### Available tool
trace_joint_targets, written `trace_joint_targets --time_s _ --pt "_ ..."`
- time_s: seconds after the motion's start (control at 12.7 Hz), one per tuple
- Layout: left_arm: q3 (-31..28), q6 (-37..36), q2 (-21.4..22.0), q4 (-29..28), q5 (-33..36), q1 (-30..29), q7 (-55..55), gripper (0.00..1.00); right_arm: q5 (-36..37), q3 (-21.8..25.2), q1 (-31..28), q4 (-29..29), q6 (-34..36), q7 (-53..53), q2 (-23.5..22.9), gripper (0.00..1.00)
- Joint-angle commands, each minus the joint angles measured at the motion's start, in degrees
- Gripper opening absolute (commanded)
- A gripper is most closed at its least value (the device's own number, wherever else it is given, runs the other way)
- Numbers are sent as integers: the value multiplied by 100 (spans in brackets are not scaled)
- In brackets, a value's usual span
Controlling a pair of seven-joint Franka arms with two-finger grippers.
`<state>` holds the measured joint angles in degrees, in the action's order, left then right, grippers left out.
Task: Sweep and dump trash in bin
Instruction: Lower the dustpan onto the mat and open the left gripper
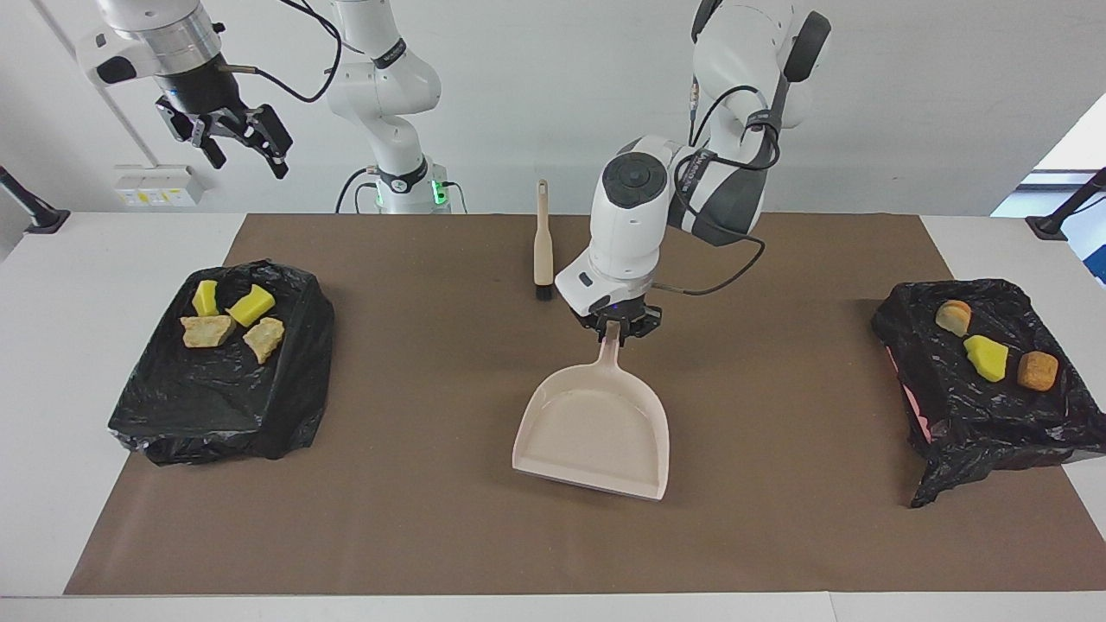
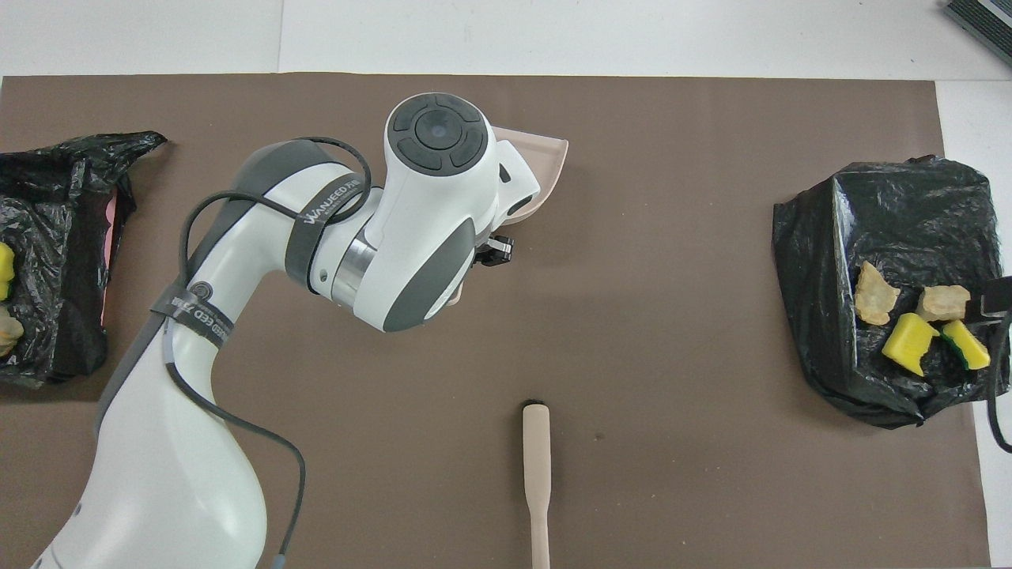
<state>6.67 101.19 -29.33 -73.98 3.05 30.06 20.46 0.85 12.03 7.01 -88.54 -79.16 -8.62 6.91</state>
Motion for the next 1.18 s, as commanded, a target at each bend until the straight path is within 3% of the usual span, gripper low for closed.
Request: trace_joint_targets --time_s 0.0,0.24,0.39,0.95,1.02,1.1 --pt "-43 119 -178 287 -68 123 291 0 -32 81 12 -190 -64 142 117 100" --pt "-61 418 -563 305 37 385 791 0 -32 -367 -383 -190 -99 352 108 100" --pt "-43 795 -748 305 37 422 1187 0 -41 -395 -411 -190 -99 335 108 100" --pt "115 1113 -820 24 -120 431 1505 0 12 -412 -332 3 -108 344 -129 100" --pt "124 1139 -820 6 -156 422 1522 9 3 -421 -323 -49 -195 318 -112 100" --pt "124 1148 -811 -3 -208 405 1523 26 73 -421 -314 -128 -179 318 -103 100"
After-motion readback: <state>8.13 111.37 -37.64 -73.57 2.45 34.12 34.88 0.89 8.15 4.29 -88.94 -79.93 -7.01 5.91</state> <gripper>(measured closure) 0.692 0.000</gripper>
